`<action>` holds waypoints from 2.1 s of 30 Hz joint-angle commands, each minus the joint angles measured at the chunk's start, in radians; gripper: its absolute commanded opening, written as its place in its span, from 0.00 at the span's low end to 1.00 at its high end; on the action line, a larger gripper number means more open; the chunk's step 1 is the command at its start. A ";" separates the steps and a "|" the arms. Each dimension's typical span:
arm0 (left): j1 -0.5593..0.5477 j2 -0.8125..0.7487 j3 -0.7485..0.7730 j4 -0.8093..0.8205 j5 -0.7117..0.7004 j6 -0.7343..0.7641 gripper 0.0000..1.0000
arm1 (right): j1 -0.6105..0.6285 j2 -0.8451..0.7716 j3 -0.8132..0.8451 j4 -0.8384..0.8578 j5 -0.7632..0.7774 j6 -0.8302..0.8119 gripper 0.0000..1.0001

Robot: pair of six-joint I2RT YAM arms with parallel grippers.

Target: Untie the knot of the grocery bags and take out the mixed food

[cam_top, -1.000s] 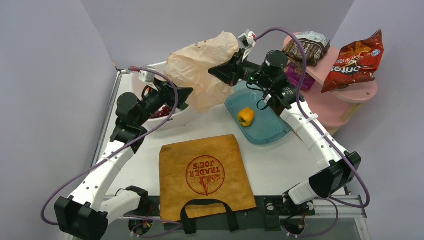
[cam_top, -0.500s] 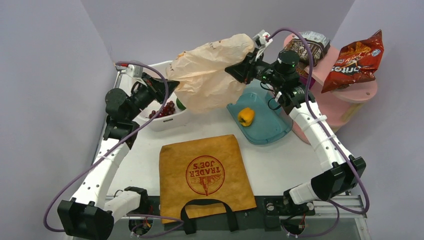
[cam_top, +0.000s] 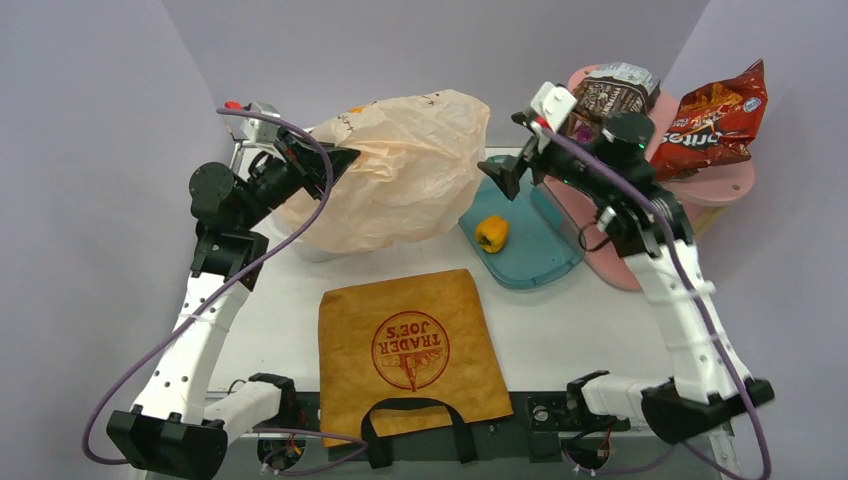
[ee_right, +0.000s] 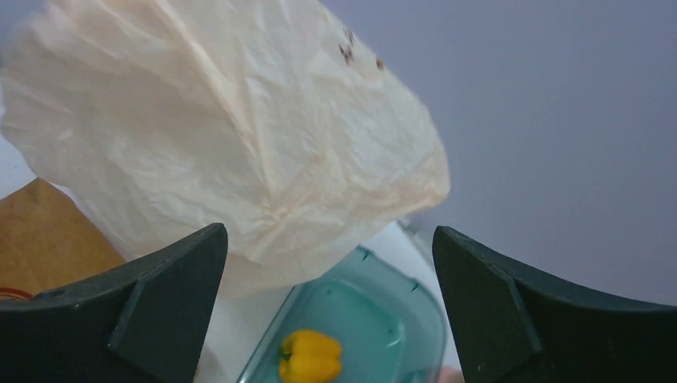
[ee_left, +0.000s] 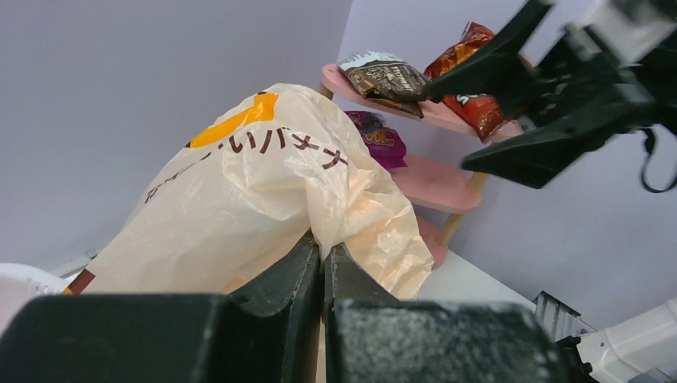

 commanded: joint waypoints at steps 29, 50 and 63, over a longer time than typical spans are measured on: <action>-0.044 0.035 0.302 -0.033 0.139 -0.033 0.32 | 0.364 -0.003 -0.195 0.355 0.035 0.010 0.00; -0.210 0.049 0.054 0.028 0.205 0.272 0.48 | 0.299 0.052 -0.177 0.785 -0.111 0.606 0.00; -0.291 0.032 0.092 -0.039 -0.195 0.372 0.48 | 0.279 0.144 -0.194 1.060 -0.236 1.060 0.00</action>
